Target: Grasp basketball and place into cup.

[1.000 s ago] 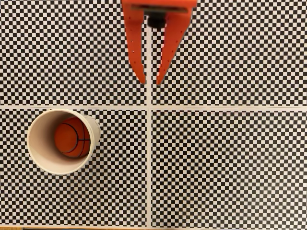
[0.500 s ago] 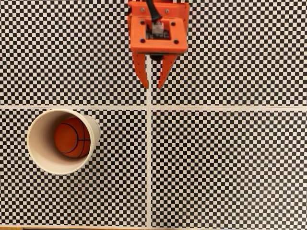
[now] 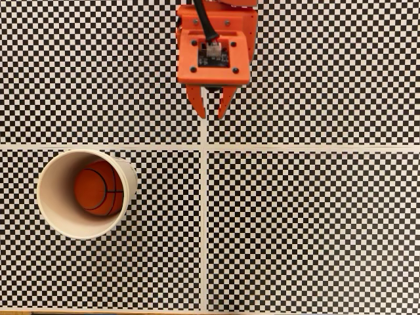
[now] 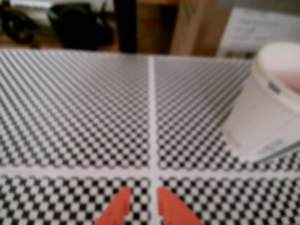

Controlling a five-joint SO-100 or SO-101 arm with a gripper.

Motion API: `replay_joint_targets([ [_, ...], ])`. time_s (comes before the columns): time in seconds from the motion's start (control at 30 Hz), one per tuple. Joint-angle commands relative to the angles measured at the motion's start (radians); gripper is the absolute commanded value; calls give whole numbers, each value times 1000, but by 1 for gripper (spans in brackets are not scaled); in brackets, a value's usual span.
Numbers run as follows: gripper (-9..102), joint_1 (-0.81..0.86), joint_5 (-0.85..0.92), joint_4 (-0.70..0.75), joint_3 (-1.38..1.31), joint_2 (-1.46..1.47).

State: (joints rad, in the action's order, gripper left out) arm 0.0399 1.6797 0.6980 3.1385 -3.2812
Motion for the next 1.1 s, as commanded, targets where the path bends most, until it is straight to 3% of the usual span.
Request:
replay_joint_targets([
  [0.0,0,15,2,58,35,-8],
  [0.5,0,18,-5,344,35,-8],
  [1.07,0,-66,14,508,35,-9],
])
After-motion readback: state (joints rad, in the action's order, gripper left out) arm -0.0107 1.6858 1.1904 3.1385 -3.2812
